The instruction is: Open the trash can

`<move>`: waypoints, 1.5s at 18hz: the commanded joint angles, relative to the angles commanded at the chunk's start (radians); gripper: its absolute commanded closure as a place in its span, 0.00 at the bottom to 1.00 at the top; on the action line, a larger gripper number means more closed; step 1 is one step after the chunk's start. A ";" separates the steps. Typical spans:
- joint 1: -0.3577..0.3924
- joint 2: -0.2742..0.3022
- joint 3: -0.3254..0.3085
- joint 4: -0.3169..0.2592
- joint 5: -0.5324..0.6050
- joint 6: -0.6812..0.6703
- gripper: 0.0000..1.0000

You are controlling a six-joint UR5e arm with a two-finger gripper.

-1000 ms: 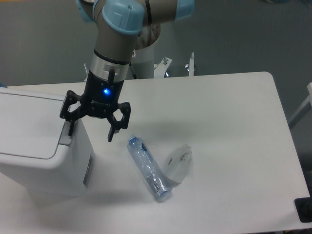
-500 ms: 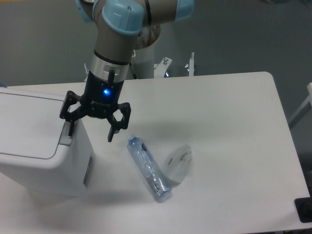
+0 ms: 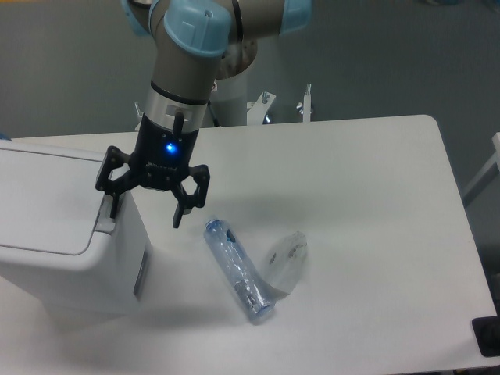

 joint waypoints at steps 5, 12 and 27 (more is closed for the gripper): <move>0.000 -0.005 0.000 0.000 0.002 0.000 0.00; 0.000 -0.003 0.002 -0.002 0.000 0.000 0.00; 0.195 0.003 0.106 0.006 0.002 0.112 0.00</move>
